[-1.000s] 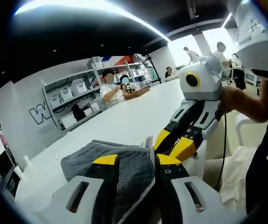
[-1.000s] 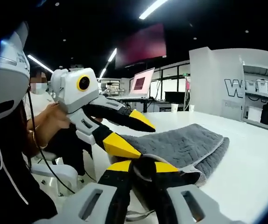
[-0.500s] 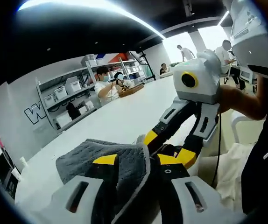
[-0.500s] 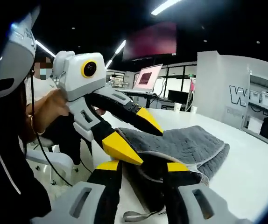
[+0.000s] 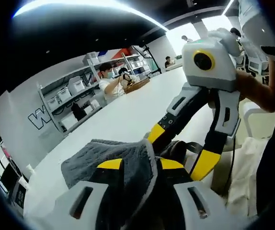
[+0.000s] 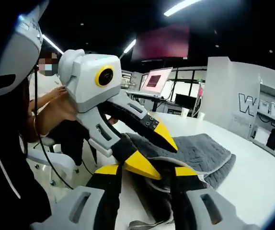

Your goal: Open the folded towel by lifting each exposed corner and separating the folded layers until the towel lies flat within the target outline without major curled edges

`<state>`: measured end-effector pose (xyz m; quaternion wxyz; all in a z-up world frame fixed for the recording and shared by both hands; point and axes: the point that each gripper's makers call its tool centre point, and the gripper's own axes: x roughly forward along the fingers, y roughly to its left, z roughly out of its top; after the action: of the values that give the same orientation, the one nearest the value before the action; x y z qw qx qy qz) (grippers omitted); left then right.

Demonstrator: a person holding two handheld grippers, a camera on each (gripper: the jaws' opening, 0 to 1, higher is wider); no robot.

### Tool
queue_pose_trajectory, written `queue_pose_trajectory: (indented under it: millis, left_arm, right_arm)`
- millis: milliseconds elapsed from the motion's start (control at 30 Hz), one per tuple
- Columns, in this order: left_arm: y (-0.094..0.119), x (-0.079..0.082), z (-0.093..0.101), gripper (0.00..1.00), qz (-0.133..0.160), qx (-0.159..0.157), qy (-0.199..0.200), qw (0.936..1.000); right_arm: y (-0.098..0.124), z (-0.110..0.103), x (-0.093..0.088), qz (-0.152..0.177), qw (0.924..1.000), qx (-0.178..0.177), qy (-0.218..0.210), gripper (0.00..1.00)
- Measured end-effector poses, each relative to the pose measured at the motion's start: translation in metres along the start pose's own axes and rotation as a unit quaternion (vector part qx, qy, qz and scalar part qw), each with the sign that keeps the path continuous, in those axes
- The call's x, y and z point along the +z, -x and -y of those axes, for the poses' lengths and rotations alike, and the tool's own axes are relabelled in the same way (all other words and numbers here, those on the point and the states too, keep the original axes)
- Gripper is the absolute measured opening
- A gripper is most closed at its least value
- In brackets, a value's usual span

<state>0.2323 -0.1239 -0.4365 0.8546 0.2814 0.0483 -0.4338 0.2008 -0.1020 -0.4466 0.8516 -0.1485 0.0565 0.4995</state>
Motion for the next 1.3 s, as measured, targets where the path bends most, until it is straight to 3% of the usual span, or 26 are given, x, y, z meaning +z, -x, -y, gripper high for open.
queue_pose_trajectory:
  millis: [267, 733, 833, 867, 900, 1000, 1100, 1300]
  left_arm:
    - [-0.008, -0.007, 0.001, 0.06, -0.002, 0.001, 0.012, 0.9999]
    - [-0.003, -0.011, -0.012, 0.02, 0.026, 0.024, 0.055, 0.9979]
    - [-0.001, -0.002, -0.017, 0.01, 0.065, 0.033, 0.081, 0.9940]
    - [0.003, 0.008, -0.021, 0.01, 0.101, 0.036, 0.111, 0.9881]
    - [0.007, 0.010, -0.026, 0.01, 0.112, 0.041, 0.129, 0.9845]
    - [0.009, 0.006, -0.033, 0.01, 0.108, 0.052, 0.123, 0.9852]
    - [0.012, 0.003, -0.041, 0.01, 0.114, 0.063, 0.138, 0.9819]
    - [0.016, 0.003, -0.043, 0.01, 0.133, 0.054, 0.171, 0.9747]
  right_arm:
    - [0.004, 0.001, -0.004, 0.000, 0.9999, 0.001, -0.012, 0.35]
    - [0.009, 0.007, 0.001, 0.006, 0.9997, -0.004, -0.023, 0.33]
    - [0.011, 0.009, 0.002, 0.007, 0.9996, -0.005, -0.026, 0.31]
    - [0.012, 0.010, 0.002, 0.005, 0.9996, -0.005, -0.026, 0.30]
    - [0.016, 0.017, 0.001, -0.001, 0.9996, -0.013, -0.023, 0.30]
    - [0.020, 0.026, 0.003, -0.001, 0.9994, -0.023, -0.025, 0.30]
    - [0.026, 0.041, 0.008, 0.016, 0.9987, -0.032, -0.036, 0.29]
    - [0.032, 0.061, 0.009, 0.033, 0.9965, -0.043, -0.063, 0.29]
